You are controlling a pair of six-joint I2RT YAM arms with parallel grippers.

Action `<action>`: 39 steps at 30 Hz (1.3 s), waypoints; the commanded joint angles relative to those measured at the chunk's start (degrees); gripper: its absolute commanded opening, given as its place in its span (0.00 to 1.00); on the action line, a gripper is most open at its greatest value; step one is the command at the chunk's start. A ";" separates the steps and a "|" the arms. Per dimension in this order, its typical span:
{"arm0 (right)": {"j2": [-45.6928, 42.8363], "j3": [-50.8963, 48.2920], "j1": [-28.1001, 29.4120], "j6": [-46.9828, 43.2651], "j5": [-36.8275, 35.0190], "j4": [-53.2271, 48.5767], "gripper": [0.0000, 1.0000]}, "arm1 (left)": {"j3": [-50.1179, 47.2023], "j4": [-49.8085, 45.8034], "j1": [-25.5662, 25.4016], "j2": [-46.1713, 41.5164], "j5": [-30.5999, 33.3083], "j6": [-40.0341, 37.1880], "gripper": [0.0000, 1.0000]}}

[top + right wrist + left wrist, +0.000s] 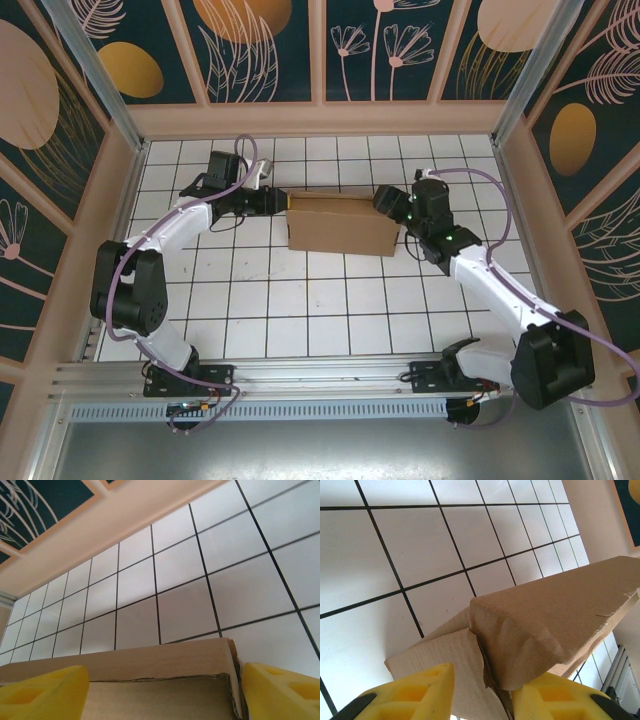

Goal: Fold the paper box

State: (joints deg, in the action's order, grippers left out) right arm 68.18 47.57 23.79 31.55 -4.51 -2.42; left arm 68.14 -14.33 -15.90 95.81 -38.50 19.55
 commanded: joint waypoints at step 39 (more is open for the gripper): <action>10.71 11.88 8.46 -0.88 -7.56 -4.44 0.39 | -2.48 -2.77 -0.79 1.11 0.70 -1.39 0.34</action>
State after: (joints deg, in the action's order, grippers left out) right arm 78.26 61.08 31.94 29.34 -10.96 -10.72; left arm 67.72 -13.50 -15.99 95.72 -38.54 19.09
